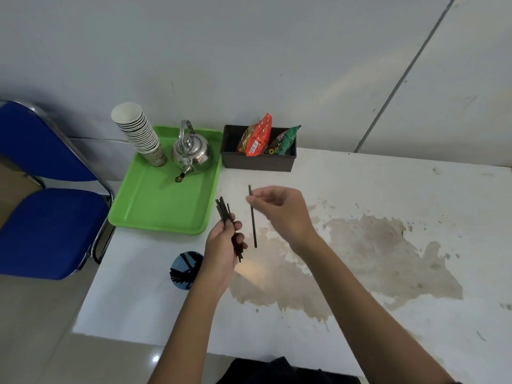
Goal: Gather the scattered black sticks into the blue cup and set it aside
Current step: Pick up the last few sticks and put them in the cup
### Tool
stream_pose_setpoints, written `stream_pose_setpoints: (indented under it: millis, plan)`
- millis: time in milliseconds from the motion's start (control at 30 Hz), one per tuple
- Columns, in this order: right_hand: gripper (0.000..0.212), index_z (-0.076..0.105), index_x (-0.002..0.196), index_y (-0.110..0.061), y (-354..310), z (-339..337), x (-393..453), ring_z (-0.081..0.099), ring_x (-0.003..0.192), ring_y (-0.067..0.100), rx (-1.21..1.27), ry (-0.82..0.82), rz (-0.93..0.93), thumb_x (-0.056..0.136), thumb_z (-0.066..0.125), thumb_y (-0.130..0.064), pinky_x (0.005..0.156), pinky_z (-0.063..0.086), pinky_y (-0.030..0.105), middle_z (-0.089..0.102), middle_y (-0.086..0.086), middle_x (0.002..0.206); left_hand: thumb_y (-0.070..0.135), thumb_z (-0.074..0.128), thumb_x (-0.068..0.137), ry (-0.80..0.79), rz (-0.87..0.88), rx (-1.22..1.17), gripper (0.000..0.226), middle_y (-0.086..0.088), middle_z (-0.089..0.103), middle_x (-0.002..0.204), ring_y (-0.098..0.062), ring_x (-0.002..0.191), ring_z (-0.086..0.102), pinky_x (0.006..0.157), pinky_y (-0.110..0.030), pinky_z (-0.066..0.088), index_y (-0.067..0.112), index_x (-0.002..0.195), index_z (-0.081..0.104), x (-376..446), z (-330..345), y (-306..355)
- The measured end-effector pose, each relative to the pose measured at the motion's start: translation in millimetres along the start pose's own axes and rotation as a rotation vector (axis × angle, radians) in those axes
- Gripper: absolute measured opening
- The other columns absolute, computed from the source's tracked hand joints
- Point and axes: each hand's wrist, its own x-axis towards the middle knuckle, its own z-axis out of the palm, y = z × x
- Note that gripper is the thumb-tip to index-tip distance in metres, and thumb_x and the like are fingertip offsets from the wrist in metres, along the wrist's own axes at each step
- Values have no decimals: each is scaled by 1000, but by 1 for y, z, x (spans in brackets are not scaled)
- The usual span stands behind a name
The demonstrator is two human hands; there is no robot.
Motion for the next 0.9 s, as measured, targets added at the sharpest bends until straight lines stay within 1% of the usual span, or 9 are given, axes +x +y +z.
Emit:
stream_pose_setpoints:
  millis: [100,200,333,433,500,567,633,767,900]
  plan:
    - [10,77,81,-16,14,23,-8,67,70,15,29,-7,17,76,80,-23,75,56,32,75,4,76,11,36,108,38,27,-10,23,0,53,80,-13,62,45,63,-29,43,11,108,59,-5,2,7]
    - [9,77,82,-12,20,43,-17,67,67,12,66,-36,25,76,80,-17,61,56,25,75,7,77,12,36,108,62,47,15,28,-4,55,85,-14,71,50,66,-29,47,7,117,61,-9,-4,6]
    - [7,76,82,-17,27,68,-27,63,60,12,42,-73,31,77,79,-19,59,58,37,74,3,77,16,34,108,96,38,11,29,-10,63,102,-18,93,59,74,-26,51,15,113,62,-18,-23,6]
    - [10,74,79,-25,33,88,-34,65,62,21,-22,-85,-6,73,81,-27,58,58,37,73,-2,81,20,31,109,153,58,20,30,-14,66,103,-22,94,62,84,-35,50,19,109,62,-20,-42,3]
    - [15,71,78,-25,35,100,-36,63,57,26,-3,-106,10,70,84,-28,55,54,32,71,3,79,22,30,109,159,91,55,31,-17,62,93,-26,84,57,75,-37,48,15,113,60,-22,-58,1]
    - [24,68,83,-26,34,109,-36,60,59,22,-21,-143,1,68,85,-30,59,53,30,67,-1,85,23,30,109,169,139,95,31,-13,54,79,-23,71,50,62,-32,41,12,112,59,-25,-73,1]
    - [28,66,91,-22,32,114,-34,57,68,10,-64,-208,-62,71,83,-32,67,49,22,64,-7,91,24,30,109,204,195,137,30,-9,49,75,-18,69,47,63,-29,37,17,99,58,-27,-85,6]
    - [8,66,94,-20,43,117,-31,54,81,0,-232,-228,-211,90,64,-27,75,44,17,66,-9,96,18,26,110,265,301,17,27,4,47,80,-9,62,43,67,-25,40,20,92,47,-21,-106,22]
    - [30,61,122,-21,84,111,-31,51,115,13,-625,-389,-366,96,54,-33,98,40,27,62,-4,126,14,23,109,324,383,-2,27,3,45,80,-10,70,49,84,-29,51,20,94,45,-11,-118,23]
